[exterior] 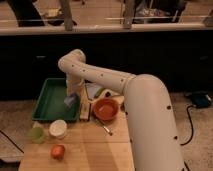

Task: Place sponge in tray

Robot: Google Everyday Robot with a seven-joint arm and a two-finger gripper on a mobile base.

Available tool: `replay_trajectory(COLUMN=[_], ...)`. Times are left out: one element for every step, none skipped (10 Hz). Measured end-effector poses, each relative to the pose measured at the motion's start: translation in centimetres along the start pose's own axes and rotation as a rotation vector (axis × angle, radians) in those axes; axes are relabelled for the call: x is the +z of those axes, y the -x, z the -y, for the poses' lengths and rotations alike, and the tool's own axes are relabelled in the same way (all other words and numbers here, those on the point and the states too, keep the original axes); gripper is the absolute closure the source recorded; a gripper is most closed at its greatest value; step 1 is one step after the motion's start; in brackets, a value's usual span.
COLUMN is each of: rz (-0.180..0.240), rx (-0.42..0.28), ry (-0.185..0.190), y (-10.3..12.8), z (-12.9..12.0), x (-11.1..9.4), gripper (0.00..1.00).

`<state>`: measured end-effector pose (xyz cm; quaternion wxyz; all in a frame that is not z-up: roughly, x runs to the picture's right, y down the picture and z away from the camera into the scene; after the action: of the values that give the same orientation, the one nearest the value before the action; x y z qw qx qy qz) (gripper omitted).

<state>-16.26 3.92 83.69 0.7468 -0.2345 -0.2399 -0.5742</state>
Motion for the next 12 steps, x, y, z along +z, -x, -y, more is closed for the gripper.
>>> replay_trajectory(rz=[0.0,-0.002,-0.003,-0.001,0.0,0.0,0.0,0.002,0.003,0.004,0.006,0.005], rx=[-0.007,-0.015,-0.022,-0.03,-0.042,-0.046,-0.053,-0.058,-0.059,-0.061,-0.065,-0.067], ry=[-0.001,-0.001,-0.002,-0.001,-0.005,-0.007,-0.01,-0.013,-0.015,-0.017,-0.017,-0.022], y=[-0.2,-0.8,-1.1,-1.2,-1.6,-1.8,-2.1,-2.3,-2.6,-2.7,-2.7,-2.7], z=[0.2,0.3,0.3,0.5,0.9,1.2,1.4,1.6,1.7,1.7,1.9,2.2], x=[0.2,0.4,0.5,0.7,1.0,1.2,1.3,1.5,1.6,1.7,1.9,1.9], gripper=[0.98,0.98,0.98,0.98,0.98,0.98,0.98,0.98,0.98,0.98,0.98,0.98])
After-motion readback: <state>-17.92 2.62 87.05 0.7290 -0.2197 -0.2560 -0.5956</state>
